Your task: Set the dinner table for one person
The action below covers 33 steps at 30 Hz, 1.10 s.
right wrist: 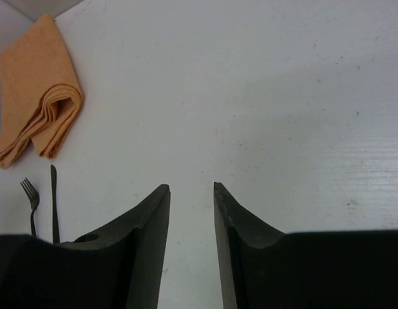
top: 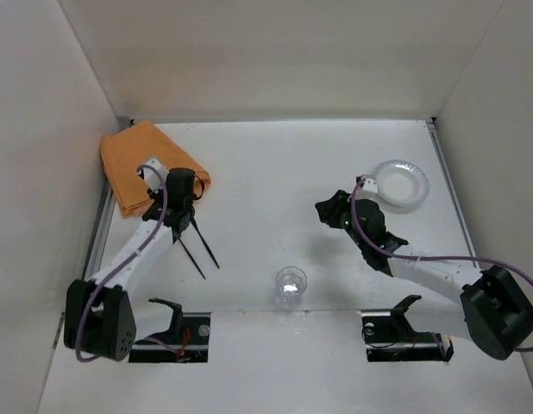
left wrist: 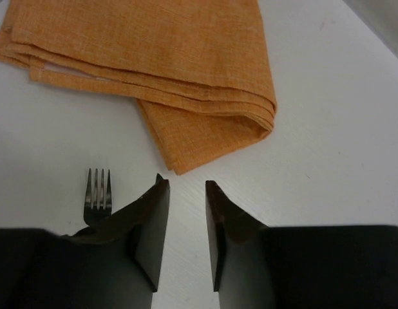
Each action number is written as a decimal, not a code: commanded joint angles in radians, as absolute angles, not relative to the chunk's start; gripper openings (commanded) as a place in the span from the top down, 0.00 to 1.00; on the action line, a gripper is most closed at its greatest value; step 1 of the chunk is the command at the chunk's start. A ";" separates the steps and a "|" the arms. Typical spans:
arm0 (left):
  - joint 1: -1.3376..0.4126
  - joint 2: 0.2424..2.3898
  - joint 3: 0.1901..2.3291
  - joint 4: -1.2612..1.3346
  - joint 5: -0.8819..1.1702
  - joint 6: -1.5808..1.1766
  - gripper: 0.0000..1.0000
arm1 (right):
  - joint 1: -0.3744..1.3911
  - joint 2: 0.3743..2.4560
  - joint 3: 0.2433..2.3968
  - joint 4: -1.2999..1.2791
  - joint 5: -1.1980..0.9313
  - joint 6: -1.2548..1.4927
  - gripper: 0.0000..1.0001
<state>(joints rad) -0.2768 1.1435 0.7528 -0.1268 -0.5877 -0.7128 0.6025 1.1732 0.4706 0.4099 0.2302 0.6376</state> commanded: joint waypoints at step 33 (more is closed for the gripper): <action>-0.370 2.091 1.562 -0.200 -0.272 -0.640 0.96 | 0.601 1.170 0.496 0.439 0.261 0.603 0.31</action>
